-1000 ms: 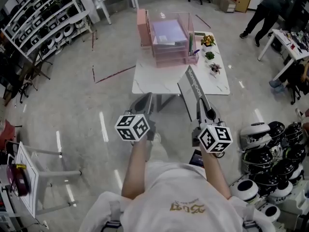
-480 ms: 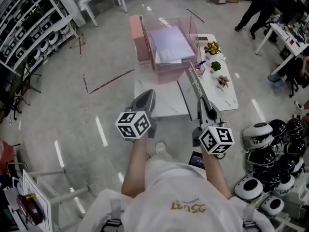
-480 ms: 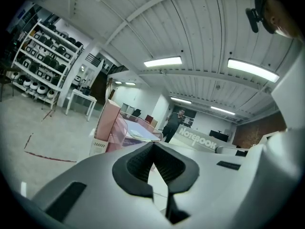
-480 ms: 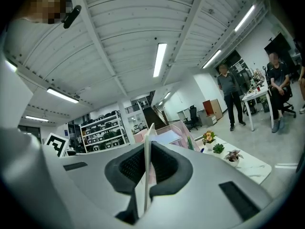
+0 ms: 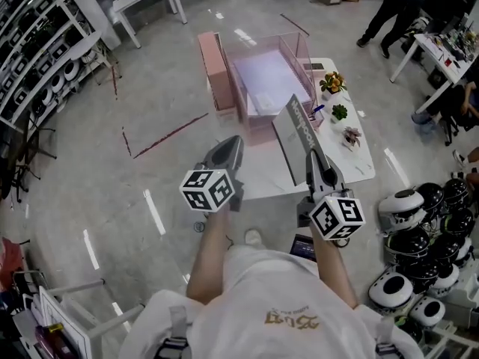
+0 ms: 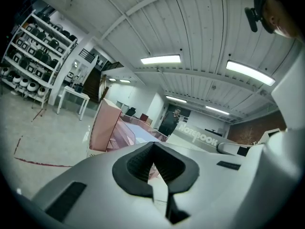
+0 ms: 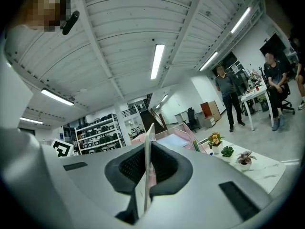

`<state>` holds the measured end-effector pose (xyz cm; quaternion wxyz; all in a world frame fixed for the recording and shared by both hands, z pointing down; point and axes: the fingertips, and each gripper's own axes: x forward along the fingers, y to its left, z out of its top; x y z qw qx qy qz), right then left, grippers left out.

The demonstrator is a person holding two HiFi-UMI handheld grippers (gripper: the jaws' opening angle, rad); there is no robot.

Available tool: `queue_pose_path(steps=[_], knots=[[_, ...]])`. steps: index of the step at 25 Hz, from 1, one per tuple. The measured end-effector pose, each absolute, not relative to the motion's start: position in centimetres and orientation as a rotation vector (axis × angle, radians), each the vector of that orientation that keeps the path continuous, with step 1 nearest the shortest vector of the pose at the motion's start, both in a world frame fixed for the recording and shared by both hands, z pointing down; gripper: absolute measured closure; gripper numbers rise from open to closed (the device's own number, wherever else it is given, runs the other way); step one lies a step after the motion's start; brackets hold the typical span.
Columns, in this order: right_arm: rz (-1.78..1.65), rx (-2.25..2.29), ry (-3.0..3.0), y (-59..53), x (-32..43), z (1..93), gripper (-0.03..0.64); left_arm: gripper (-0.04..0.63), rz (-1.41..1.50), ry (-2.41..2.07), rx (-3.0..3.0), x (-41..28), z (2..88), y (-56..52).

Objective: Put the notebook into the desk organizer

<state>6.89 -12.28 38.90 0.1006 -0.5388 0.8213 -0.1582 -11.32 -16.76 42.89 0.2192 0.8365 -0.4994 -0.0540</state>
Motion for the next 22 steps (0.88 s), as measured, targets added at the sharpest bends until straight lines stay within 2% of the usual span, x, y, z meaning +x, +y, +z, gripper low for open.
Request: queue_pose_path(steps=[22], knots=[[-0.417, -1.65, 2.36, -16.5, 5.9, 37.7, 0.6, 0.58, -0.16, -1.27, 2.361, -12.1, 43.2, -22.2]])
